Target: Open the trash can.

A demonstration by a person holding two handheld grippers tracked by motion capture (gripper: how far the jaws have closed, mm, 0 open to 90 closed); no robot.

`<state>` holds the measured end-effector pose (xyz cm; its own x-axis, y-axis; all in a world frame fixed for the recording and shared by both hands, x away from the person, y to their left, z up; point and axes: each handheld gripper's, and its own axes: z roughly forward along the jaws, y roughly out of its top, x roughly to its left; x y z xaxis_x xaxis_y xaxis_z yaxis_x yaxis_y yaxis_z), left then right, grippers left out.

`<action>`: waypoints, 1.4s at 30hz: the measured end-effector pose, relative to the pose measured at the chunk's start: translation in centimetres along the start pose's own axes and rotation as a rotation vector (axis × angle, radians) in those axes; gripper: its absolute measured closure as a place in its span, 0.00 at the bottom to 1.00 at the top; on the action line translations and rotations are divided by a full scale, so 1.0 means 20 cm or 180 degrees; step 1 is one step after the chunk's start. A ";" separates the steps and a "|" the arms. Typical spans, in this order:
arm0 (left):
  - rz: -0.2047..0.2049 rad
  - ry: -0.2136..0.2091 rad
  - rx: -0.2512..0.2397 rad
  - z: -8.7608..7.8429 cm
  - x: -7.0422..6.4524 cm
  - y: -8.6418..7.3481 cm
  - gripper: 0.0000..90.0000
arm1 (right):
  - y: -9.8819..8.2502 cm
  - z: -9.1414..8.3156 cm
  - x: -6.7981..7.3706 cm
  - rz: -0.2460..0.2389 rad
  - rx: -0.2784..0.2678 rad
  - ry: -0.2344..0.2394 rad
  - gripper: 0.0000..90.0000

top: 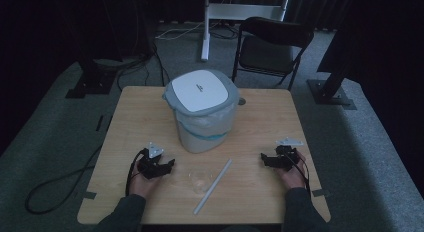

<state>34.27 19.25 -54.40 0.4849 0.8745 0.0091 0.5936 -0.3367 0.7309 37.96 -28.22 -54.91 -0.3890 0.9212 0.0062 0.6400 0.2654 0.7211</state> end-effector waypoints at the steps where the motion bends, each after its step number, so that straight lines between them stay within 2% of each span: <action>1: 0.0000 0.0004 0.0001 0.00 0.00 0.00 0.40 | 0.00 0.00 0.00 0.0007 -0.0003 -0.0011 0.12; 14: -0.0008 0.0014 0.0015 0.01 0.00 0.01 0.38 | 0.02 0.01 0.00 0.0005 0.0062 -0.0016 0.13; 15: -0.0008 0.0015 0.0015 0.01 0.00 0.01 0.38 | 0.02 0.00 0.00 -0.0006 0.0084 -0.0001 0.17; 17: -0.0012 0.0017 0.0014 0.01 0.00 0.01 0.38 | 0.04 -0.01 0.00 -0.0052 0.0131 0.0043 0.36; 20: -0.0019 0.0019 0.0011 0.01 0.00 0.01 0.37 | 0.05 -0.03 -0.02 -0.0087 0.0197 0.0073 0.44; 26: -0.0018 0.0020 0.0012 0.01 0.00 0.01 0.37 | 0.07 -0.04 -0.03 -0.0073 0.0193 0.0060 0.48; 31: -0.0018 0.0020 0.0012 0.01 0.00 0.01 0.37 | 0.11 -0.08 -0.04 -0.0071 0.0131 -0.0011 0.49; 42: -0.0018 0.0020 0.0012 0.01 0.00 0.01 0.37 | 0.24 -0.13 -0.04 -0.0146 -0.0029 0.0042 0.56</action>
<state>34.52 19.07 -54.41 0.4775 0.8786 0.0094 0.5988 -0.3332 0.7283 39.57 -28.43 -49.63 -0.4267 0.9042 -0.0179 0.6151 0.3047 0.7272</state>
